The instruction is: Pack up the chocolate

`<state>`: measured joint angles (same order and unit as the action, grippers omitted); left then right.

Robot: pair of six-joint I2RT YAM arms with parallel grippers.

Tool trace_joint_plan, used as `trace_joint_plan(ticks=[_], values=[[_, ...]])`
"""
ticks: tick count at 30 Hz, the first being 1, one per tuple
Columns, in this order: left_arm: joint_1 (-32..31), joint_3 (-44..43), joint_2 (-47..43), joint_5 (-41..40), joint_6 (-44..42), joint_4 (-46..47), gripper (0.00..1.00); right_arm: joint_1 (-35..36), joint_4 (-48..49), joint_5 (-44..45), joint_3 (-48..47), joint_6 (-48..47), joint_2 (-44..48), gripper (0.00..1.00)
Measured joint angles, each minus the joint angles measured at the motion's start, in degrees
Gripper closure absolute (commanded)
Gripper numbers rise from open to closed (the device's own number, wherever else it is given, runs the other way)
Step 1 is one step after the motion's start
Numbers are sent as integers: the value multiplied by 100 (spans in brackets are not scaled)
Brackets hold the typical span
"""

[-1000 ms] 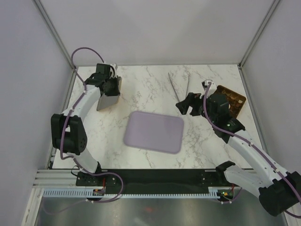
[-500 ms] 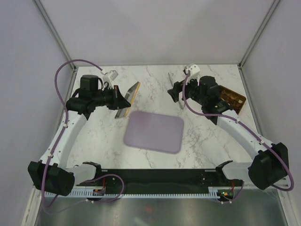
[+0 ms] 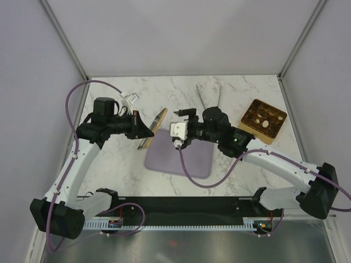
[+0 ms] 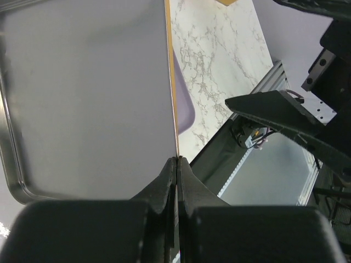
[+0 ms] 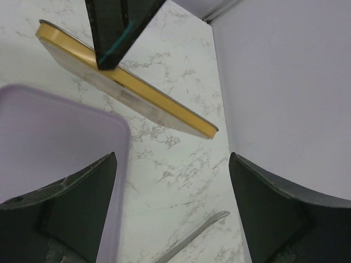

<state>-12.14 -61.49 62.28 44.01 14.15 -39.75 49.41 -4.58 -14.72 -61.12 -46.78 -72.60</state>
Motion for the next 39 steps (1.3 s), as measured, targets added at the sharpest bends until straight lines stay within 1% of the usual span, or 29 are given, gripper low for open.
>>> trace_joint_plan(ticks=[3,8,12,20,21,22,23,24,27,28,30,31,33,34,38,39], values=[[-15,118,-68,15,-2,-46,98,466,-9,302,-140,-699,-122,9],[-26,190,-192,37,-2,-85,98,1071,-17,782,-514,-1572,-592,11],[-26,190,-260,146,-2,-85,98,1224,-369,1106,-916,-2076,-1001,13],[-26,254,-295,295,-4,-87,98,1311,-986,1613,-1320,-2734,-1637,27],[-26,262,-297,297,-2,-90,98,1311,-1016,1639,-1327,-2793,-1694,31],[-26,264,-297,299,-2,-90,98,1311,-1051,1668,-1329,-2835,-1735,41],[-26,264,-297,299,-2,-87,98,1311,-1082,1694,-1329,-2898,-1788,47],[-26,264,-297,297,-2,-92,98,1311,-1084,1731,-1335,-2942,-1834,58],[-26,264,-293,262,-2,-98,98,1311,-1139,1784,-1351,-3018,-1915,70],[-26,260,-284,264,-2,-105,98,1311,-1137,1803,-1351,-3023,-1932,78],[-26,236,-256,247,4,-157,98,1311,-1117,1801,-1351,-3012,-1939,85],[-33,195,-221,212,11,-177,97,1311,-1095,1805,-1351,-3012,-1939,91],[-44,48,-140,107,35,-243,96,1294,-1019,1810,-1346,-2933,-1939,96],[-52,-44,-96,44,61,-302,93,1281,-975,1812,-1346,-2894,-1939,100],[-70,-466,116,-251,197,-479,80,1228,-761,1762,-1318,-2605,-1928,100],[-70,-699,238,-372,256,-474,76,1244,-763,1707,-1290,-2461,-1923,100]])
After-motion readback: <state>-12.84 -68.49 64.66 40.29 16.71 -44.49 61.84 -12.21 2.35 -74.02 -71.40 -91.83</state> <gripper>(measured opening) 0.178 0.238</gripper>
